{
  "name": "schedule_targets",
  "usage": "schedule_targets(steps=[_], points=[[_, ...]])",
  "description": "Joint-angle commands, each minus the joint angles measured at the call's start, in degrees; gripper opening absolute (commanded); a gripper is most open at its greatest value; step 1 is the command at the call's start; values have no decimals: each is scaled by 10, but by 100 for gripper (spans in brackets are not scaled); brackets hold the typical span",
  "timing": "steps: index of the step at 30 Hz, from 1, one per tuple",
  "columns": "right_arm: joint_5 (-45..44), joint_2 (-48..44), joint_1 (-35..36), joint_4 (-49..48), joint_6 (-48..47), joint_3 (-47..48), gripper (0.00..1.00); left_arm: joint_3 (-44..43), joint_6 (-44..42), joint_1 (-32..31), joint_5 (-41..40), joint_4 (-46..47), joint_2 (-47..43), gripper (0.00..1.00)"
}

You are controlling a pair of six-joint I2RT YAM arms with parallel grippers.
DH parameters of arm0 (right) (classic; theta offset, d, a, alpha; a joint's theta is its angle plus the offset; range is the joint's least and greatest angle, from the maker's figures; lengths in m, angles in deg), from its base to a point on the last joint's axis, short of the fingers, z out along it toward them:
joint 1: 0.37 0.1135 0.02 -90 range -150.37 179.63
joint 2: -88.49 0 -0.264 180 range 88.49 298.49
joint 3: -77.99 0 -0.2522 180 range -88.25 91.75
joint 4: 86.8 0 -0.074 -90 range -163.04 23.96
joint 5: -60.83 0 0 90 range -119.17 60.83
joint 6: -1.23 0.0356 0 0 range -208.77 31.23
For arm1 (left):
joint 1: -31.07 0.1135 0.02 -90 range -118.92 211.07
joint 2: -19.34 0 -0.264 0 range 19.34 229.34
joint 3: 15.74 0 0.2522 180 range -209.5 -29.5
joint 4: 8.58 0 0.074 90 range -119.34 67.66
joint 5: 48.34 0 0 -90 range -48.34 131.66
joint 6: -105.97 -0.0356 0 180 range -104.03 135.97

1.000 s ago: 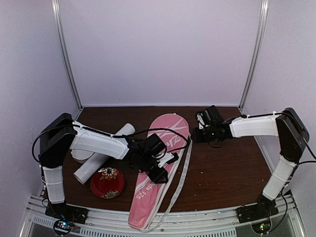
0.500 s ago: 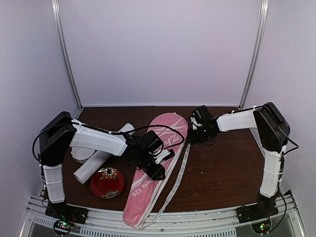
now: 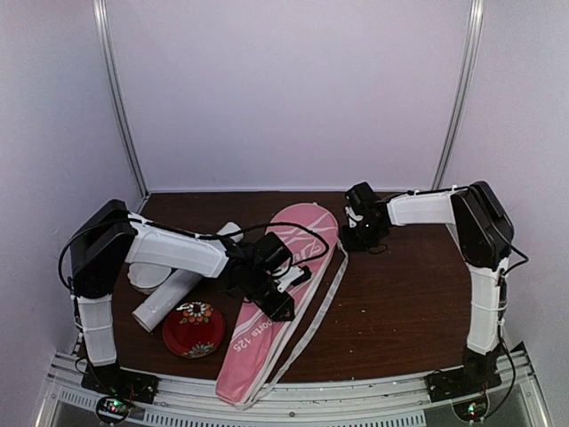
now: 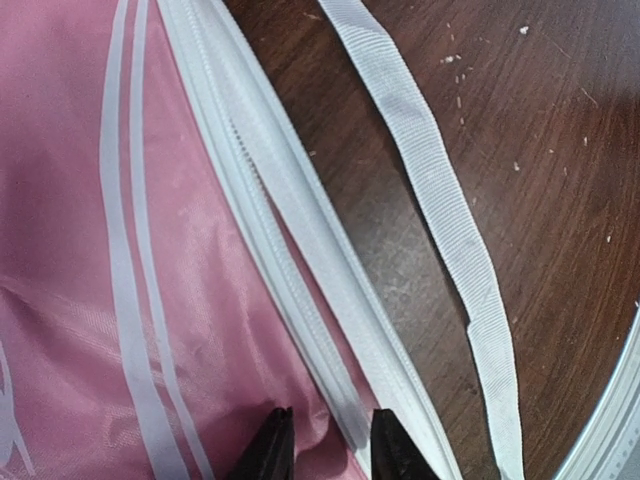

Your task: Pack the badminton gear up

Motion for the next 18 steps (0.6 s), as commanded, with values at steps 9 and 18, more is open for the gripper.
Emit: schedule_targets(steps=[9,18], points=[[-6,38,-10,103,-51,63,18,-11,4,12,-23,-22,-1,29],[53,49,-3,114,-73,82,24,-15,4,13,-24,-24,-2,29]])
